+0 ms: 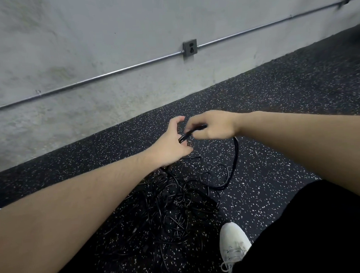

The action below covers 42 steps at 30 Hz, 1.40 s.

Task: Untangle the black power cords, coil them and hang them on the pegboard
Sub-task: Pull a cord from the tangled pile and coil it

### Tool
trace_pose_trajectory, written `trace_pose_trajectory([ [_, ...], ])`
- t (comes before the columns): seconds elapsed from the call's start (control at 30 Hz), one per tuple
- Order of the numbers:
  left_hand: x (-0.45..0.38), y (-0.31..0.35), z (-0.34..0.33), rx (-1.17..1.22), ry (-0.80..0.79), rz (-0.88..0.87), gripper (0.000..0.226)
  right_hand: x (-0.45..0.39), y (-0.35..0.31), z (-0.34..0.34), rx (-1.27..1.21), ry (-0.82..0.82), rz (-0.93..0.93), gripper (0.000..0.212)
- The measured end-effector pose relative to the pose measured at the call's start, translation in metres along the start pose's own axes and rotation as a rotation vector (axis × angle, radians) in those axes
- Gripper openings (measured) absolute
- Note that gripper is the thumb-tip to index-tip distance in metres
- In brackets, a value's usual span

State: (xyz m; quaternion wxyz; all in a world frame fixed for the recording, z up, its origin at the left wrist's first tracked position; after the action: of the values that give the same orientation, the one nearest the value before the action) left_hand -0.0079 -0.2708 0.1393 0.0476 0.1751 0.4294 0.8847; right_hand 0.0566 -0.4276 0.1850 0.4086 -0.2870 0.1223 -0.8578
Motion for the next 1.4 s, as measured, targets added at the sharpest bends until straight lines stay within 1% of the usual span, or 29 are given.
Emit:
trace_pose_trajectory([
  [0.07,0.002,0.000,0.000,0.010,-0.009,-0.010,0.090,-0.008,-0.004,-0.007,0.007,-0.032,0.012,0.013],
  [0.1,0.003,0.001,0.000,0.007,-0.014,-0.016,0.085,-0.012,-0.003,-0.010,-0.007,-0.049,0.014,0.014],
  [0.13,0.003,0.001,0.000,-0.009,-0.022,-0.019,0.074,-0.014,-0.001,-0.011,-0.031,-0.060,0.015,0.016],
  [0.23,0.004,-0.004,-0.003,-0.111,-0.074,0.002,0.023,-0.010,0.002,-0.003,-0.107,-0.038,0.019,0.028],
  [0.27,0.005,-0.010,-0.004,-0.118,-0.090,0.024,0.013,-0.008,0.003,0.001,-0.129,-0.012,0.017,0.035],
  [0.3,0.008,-0.015,-0.005,-0.108,-0.106,0.044,0.011,-0.004,0.003,0.004,-0.150,0.020,0.006,0.043],
  [0.4,0.015,-0.031,-0.002,-0.135,-0.139,0.078,0.016,0.008,0.011,0.011,-0.161,0.164,-0.066,0.062],
  [0.47,0.016,-0.035,0.001,-0.164,-0.122,0.099,0.020,0.016,0.016,0.016,-0.098,0.262,-0.138,0.066],
  [0.53,0.016,-0.035,0.000,-0.153,-0.101,0.109,0.022,0.020,0.022,0.018,-0.019,0.284,-0.216,0.069],
  [0.63,0.016,-0.024,-0.003,-0.158,-0.058,0.113,0.028,0.021,0.037,0.015,0.010,0.232,-0.311,0.070],
  [0.67,0.016,-0.019,-0.004,-0.163,-0.041,0.118,0.029,0.021,0.042,0.012,-0.036,0.212,-0.304,0.070],
  [0.73,0.011,-0.007,-0.006,-0.177,-0.019,0.103,0.027,0.018,0.046,0.005,-0.205,0.167,-0.226,0.067],
  [0.8,0.004,0.007,-0.010,-0.194,0.004,0.070,0.020,0.013,0.039,0.000,-0.314,0.071,-0.159,0.069],
  [0.83,0.001,0.013,-0.011,-0.185,0.015,0.052,0.019,0.009,0.033,-0.002,-0.328,0.015,-0.145,0.071],
  [0.9,-0.003,0.018,-0.012,-0.143,0.021,0.034,0.024,0.003,0.022,-0.004,-0.318,-0.076,-0.150,0.076],
  [1.0,0.000,0.011,-0.009,-0.131,-0.018,0.047,0.030,0.001,0.011,-0.003,-0.249,-0.116,-0.146,0.068],
  [1.07,0.001,0.003,-0.009,-0.120,-0.076,0.018,0.026,0.001,0.007,0.000,-0.166,-0.088,-0.093,0.061],
  [1.13,0.004,-0.004,-0.012,-0.123,-0.146,0.023,0.019,0.004,0.005,0.005,-0.157,-0.039,-0.015,0.056],
  [1.2,0.010,-0.011,-0.014,-0.173,-0.196,0.064,0.023,0.008,0.008,0.011,-0.234,0.038,0.037,0.054],
  [1.27,0.015,-0.016,-0.012,-0.190,-0.224,0.098,0.025,0.012,0.016,0.014,-0.324,0.127,0.042,0.054],
  [1.33,0.016,-0.020,-0.007,-0.175,-0.228,0.129,0.027,0.013,0.023,0.015,-0.398,0.195,0.039,0.056],
  [1.4,0.016,-0.022,-0.003,-0.212,-0.232,0.142,0.028,0.012,0.029,0.013,-0.430,0.243,0.031,0.057],
])
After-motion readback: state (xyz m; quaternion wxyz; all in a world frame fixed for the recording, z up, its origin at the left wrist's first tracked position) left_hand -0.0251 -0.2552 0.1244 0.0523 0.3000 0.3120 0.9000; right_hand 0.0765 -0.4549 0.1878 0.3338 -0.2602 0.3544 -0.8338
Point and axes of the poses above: each hand's wrist, its own x-axis away from the middle knuckle, its own z-axis out of the back of the hand, y = z × x, the point moved 2 cm from there along -x, towards the middle knuckle, and after that the axes turned 13 degrees about -y, right-handed, at the moved point
